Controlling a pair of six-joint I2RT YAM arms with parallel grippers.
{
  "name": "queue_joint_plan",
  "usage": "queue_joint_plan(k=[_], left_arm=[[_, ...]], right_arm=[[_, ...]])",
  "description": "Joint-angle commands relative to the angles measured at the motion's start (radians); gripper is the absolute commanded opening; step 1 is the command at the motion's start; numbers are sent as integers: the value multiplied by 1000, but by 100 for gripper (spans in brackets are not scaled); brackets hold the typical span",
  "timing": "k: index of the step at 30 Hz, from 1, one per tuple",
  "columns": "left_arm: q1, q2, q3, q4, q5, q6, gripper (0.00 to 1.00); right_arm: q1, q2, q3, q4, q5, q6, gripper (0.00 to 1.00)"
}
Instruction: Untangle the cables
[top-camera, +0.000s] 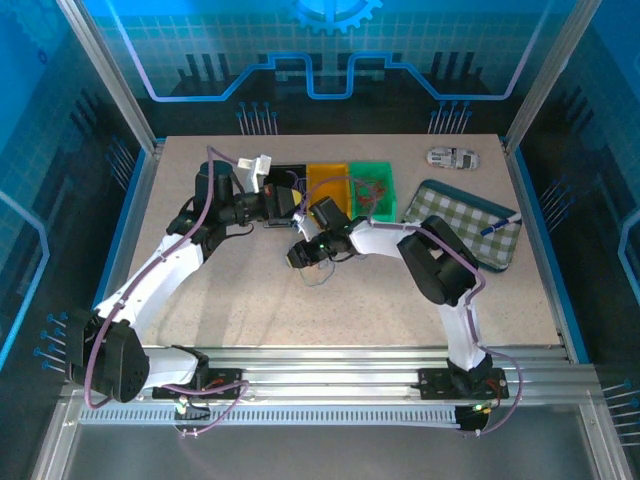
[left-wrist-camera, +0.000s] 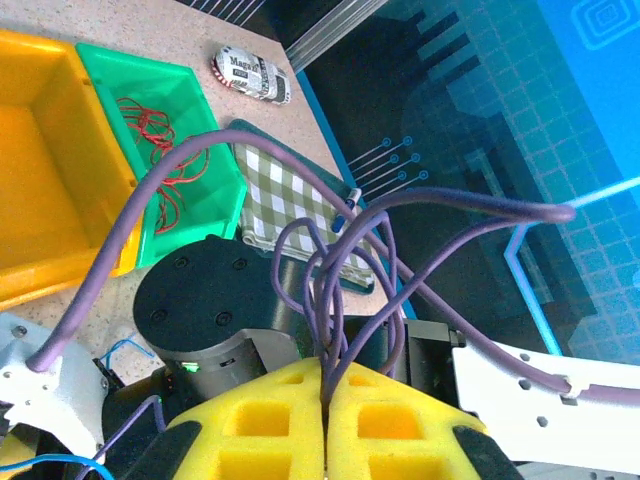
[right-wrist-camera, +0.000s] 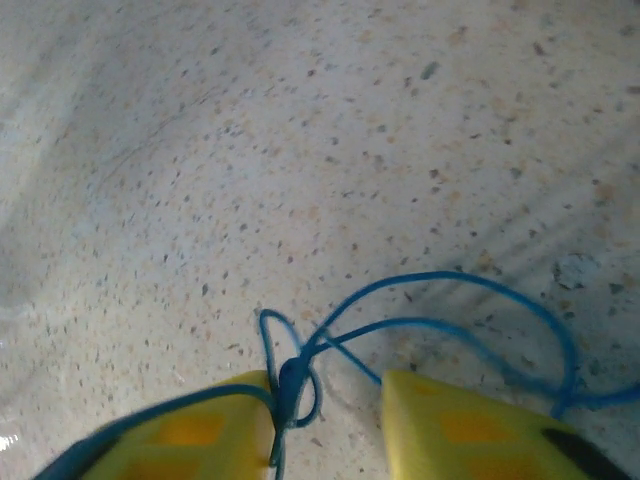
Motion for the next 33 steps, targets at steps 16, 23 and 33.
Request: queue_joint_plan(k=[16, 23, 33], left_arm=[[88, 216, 142, -61, -554, -109, 0], [76, 372, 328, -143, -466, -29, 0], [64, 593, 463, -140, -459, -25, 13]], right_arm=[[-215, -270, -383, -135, 323, 191, 2], [-216, -284, -428, -122, 293, 153, 3], [-214, -285, -416, -104, 247, 126, 5]])
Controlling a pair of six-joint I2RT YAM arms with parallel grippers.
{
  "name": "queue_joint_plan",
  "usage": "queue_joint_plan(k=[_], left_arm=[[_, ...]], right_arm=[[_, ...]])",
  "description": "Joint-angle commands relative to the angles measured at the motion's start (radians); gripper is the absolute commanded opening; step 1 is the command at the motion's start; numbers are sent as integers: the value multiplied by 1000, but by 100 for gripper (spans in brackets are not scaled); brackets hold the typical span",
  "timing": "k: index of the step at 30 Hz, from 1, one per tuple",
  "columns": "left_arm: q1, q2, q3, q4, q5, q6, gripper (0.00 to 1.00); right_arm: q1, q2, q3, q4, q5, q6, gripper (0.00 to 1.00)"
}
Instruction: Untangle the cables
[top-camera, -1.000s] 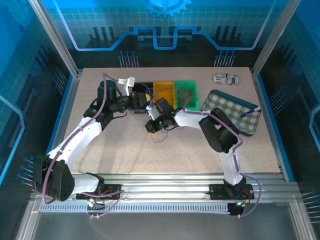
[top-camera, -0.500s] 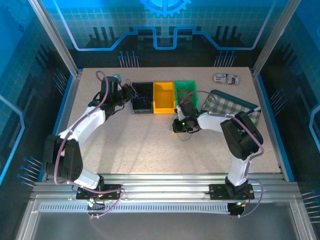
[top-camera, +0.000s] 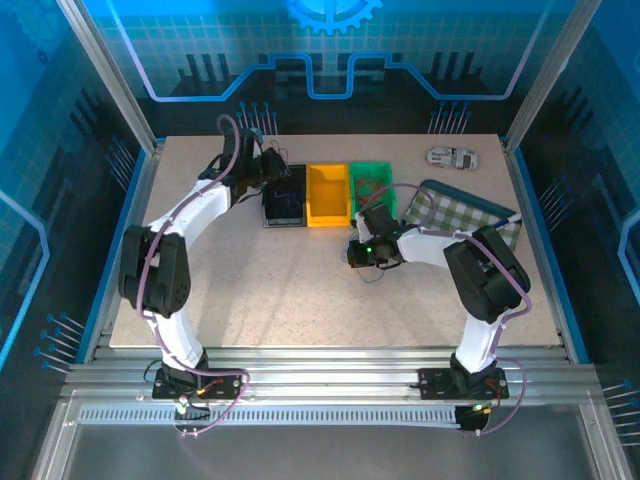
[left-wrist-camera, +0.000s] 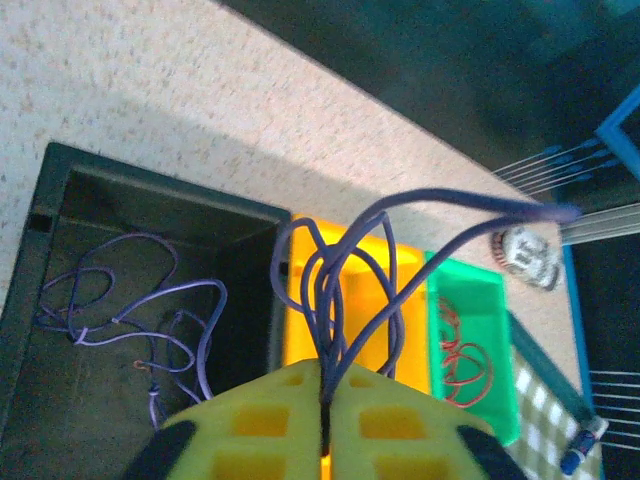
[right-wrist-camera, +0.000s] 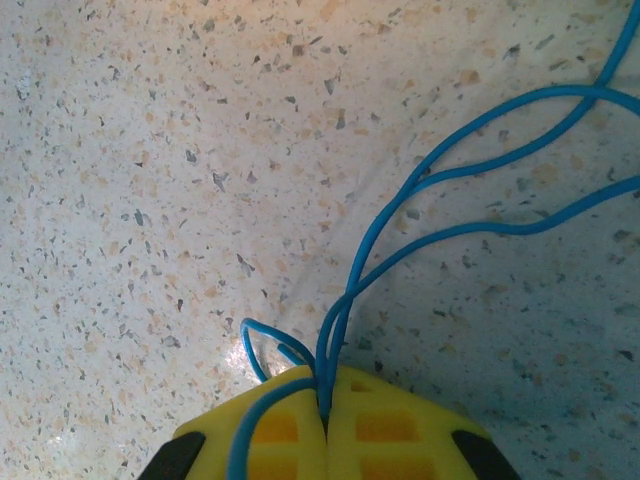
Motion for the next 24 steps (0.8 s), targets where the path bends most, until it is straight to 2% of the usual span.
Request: queue_joint_plan(k=[1, 3, 4, 9, 14, 20, 24], left_arm=[[-12, 60, 61, -29, -9, 22, 20], [-14, 76, 84, -32, -38, 25, 49], [-16, 76, 93, -37, -53, 27, 57], [-39, 25, 118, -32, -99, 76, 62], [-73, -39, 96, -50, -82, 130, 62], [-135, -129, -104, -49, -76, 144, 62], [-142, -185, -263, -35, -73, 113, 62]], right_arm=[[-10, 3, -27, -83, 2, -27, 5], [-7, -7, -28, -77, -17, -42, 6], [-6, -11, -28, -74, -26, -49, 5], [4, -37, -35, -60, -45, -66, 7], [15, -42, -33, -34, -102, -90, 9], [99, -39, 20, -32, -198, -196, 15], [172, -72, 44, -11, -198, -255, 27]])
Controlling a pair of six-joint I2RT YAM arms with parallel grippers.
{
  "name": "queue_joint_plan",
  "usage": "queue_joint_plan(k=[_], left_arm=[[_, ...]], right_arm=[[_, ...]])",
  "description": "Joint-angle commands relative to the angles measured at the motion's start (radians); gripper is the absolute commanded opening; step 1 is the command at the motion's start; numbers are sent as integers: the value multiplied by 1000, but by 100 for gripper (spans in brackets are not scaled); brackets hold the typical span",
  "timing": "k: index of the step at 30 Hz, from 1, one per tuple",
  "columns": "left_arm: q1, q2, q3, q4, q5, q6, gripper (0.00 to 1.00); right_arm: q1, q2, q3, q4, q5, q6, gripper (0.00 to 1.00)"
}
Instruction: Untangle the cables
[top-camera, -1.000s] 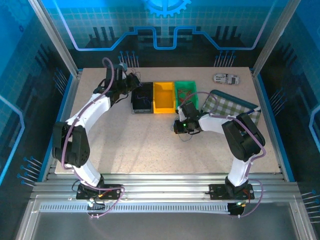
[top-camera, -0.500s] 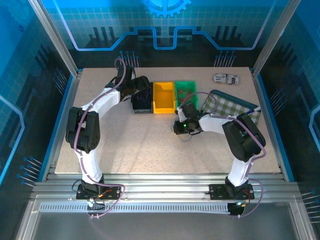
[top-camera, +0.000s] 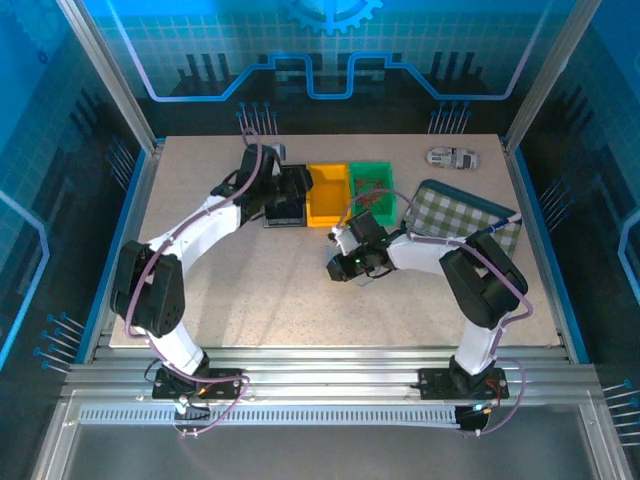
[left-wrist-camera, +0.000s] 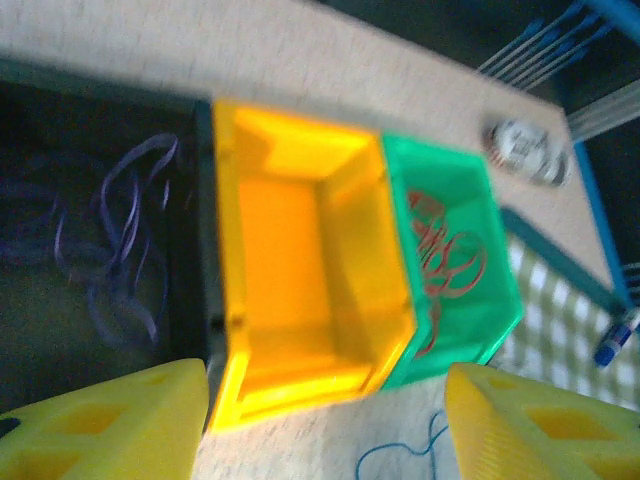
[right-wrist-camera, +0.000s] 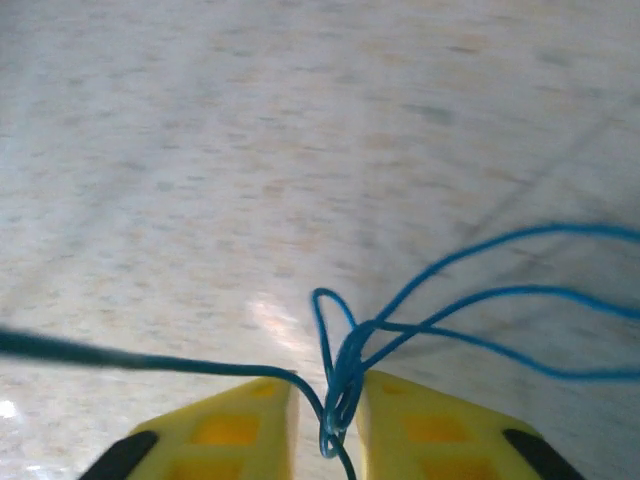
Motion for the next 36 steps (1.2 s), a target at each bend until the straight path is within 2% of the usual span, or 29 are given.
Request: queue_joint_plan(k=[1, 4, 7, 13, 19, 25, 31, 34, 36], left_arm=[[2, -44, -122, -8, 3, 2, 63], [-1, -88, -202, -4, 14, 41, 67], [-2, -107, -245, -27, 58, 113, 73], [-14, -127, -280, -90, 177, 231, 79], [-60, -114, -277, -220, 218, 313, 80], [-134, -62, -275, -325, 239, 358, 75], [-225, 4, -277, -350, 182, 400, 72], [-239, 28, -287, -313, 155, 393, 67], [-241, 39, -295, -304, 128, 395, 60]], right_arm=[[47, -64, 33, 17, -41, -75, 31], [37, -110, 16, 69, -5, -31, 45], [7, -152, -13, 115, 41, 19, 52], [-56, -199, -49, 142, 109, 91, 55], [-93, -209, -81, 133, 185, 141, 54], [-102, -203, -95, 134, 192, 152, 54], [-103, -198, -95, 132, 201, 161, 54], [-106, -197, -95, 135, 197, 161, 54], [-107, -197, -95, 135, 194, 162, 54]])
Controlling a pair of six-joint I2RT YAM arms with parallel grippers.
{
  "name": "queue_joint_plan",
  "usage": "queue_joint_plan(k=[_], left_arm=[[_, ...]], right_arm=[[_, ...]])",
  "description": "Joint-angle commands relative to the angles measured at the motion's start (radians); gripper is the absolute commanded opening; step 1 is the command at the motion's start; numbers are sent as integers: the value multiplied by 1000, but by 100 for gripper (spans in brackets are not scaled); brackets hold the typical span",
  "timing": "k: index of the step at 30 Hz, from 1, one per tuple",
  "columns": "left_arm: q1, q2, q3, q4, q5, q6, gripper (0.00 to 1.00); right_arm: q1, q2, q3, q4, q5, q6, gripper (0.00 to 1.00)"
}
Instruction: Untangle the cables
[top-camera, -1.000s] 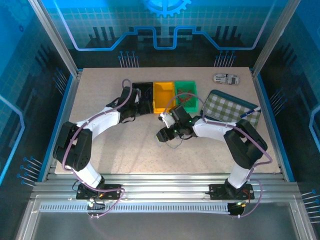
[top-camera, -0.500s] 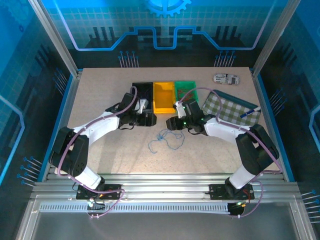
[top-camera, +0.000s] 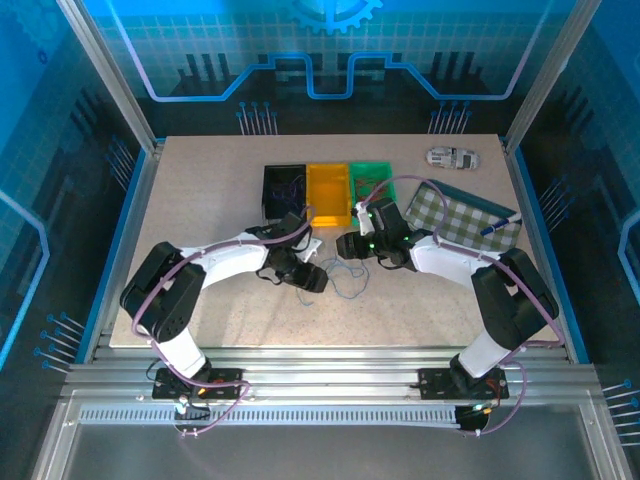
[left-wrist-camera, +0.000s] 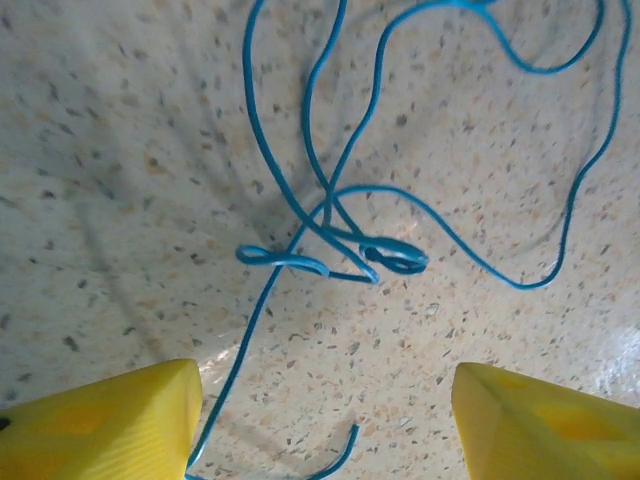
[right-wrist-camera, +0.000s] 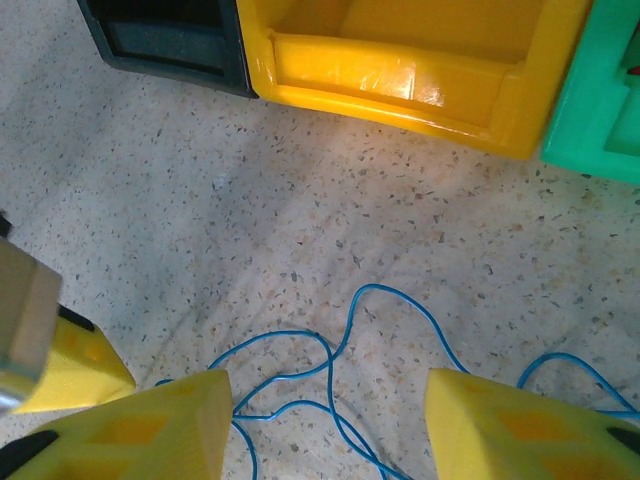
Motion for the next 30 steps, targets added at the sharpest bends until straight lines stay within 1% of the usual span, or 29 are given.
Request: queue_joint_plan(k=[1, 4, 5, 6, 9, 11, 13, 15, 16, 18, 20, 23, 25, 28, 30], left_arm=[[0, 25, -20, -10, -57, 11, 55], [-12, 33, -21, -22, -36, 8, 46], [-20, 38, -18, -32, -44, 4, 43], [-26, 41, -14, -41, -58, 0, 36], [-41, 46, 3, -64, -102, -6, 10], [-46, 40, 25, -83, -121, 5, 0], [-48, 4, 48, -98, -168, 10, 0], [-48, -80, 49, -70, -210, 20, 0], [-48, -146, 37, -29, -221, 22, 0], [-37, -288, 0, 78, -205, 15, 0], [-3, -405, -27, 182, -148, -8, 0], [67, -438, 40, 191, -42, -64, 0], [98, -435, 77, 203, 19, -90, 0], [128, -434, 99, 241, 51, -123, 0], [136, -438, 105, 250, 35, -128, 0]], right_arm=[[-10, -12, -31, 8, 11, 10, 54], [-14, -15, -48, 12, 13, 11, 54], [-16, -16, -52, 14, 11, 14, 53], [-17, -17, -57, 19, 9, 17, 54], [-20, -17, -66, 25, 11, 22, 54], [-20, -11, -66, 29, 9, 24, 54], [-21, -6, -62, 29, 13, 31, 54], [-20, -2, -55, 29, 8, 33, 54], [-21, -2, -53, 30, 8, 34, 54], [-20, -5, -52, 33, 15, 38, 54], [-22, -16, -52, 35, 28, 37, 54], [-26, -39, -55, 38, 66, 40, 54], [-34, -55, -58, 43, 79, 40, 54], [-51, -74, -56, 43, 68, 40, 54], [-59, -89, -59, 42, 66, 36, 54]])
